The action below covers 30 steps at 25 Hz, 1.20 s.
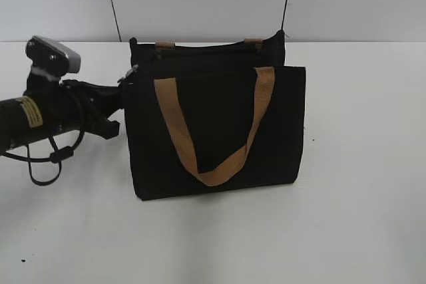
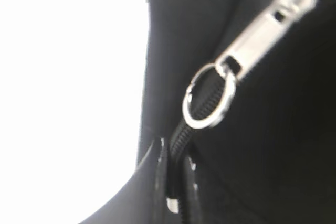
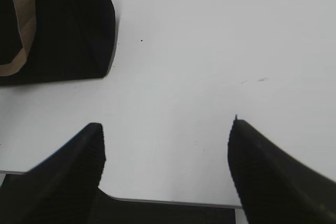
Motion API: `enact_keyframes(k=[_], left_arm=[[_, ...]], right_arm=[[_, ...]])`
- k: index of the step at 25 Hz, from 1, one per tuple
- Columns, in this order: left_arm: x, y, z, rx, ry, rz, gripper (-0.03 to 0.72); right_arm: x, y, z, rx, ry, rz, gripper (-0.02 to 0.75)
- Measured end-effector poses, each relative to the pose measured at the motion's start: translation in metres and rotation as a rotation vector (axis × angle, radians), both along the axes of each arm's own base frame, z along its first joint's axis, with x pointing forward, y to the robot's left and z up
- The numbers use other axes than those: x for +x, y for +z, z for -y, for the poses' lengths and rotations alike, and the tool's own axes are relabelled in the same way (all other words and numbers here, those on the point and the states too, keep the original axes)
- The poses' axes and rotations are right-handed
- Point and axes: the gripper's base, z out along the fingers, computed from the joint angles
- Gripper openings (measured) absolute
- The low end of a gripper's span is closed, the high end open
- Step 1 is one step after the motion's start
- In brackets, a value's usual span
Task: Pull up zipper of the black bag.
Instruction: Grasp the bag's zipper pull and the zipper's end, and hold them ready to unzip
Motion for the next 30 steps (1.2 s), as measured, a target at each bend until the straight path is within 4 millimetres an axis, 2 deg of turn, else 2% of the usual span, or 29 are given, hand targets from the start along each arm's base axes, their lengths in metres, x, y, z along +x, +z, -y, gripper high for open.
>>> enact_keyframes(k=[10, 13, 20, 24, 27, 30], left_arm=[[-0.011, 0.076, -0.014, 0.068, 0.109, 0.110, 0.029], [-0.016, 0.092, -0.016, 0.072, 0.118, 0.145, 0.029], [-0.024, 0.107, -0.020, 0.113, 0.129, 0.164, 0.029], [-0.024, 0.107, -0.020, 0.115, 0.128, 0.158, 0.029], [-0.025, 0.109, -0.020, 0.109, 0.127, 0.160, 0.029], [-0.027, 0.113, -0.020, 0.103, 0.125, 0.172, 0.029]], right_arm=[[0.000, 0.000, 0.000, 0.000, 0.000, 0.000, 0.559], [0.000, 0.000, 0.000, 0.000, 0.000, 0.000, 0.559], [0.000, 0.000, -0.001, 0.015, 0.009, 0.001, 0.548], [-0.002, 0.014, -0.010, 0.121, 0.066, 0.076, 0.526], [0.009, 0.030, -0.018, 0.255, 0.104, 0.133, 0.524], [0.031, 0.034, -0.021, 0.288, 0.121, 0.070, 0.524]])
